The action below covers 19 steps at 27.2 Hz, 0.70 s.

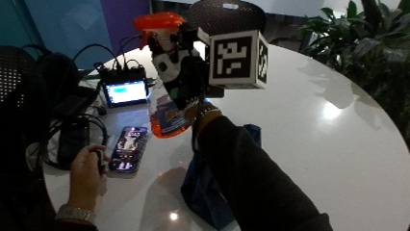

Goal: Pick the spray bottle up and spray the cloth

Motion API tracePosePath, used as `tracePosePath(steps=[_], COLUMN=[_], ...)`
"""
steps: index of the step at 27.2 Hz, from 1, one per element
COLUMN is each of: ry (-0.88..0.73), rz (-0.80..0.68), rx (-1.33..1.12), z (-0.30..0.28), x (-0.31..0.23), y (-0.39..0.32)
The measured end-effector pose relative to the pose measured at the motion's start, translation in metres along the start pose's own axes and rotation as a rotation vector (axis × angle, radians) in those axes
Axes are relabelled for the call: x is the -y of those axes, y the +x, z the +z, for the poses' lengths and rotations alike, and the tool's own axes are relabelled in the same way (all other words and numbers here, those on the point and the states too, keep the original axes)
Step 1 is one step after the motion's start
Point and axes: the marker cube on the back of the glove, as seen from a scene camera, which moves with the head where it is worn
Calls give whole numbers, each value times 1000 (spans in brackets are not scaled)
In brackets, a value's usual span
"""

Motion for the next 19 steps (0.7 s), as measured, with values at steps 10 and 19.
tracePosePath(steps=[10, 19], ry=[34, 77], rz=[6, -22], rx=[-53, -41], z=[5, -5], x=[-35, -35], y=[44, 39])
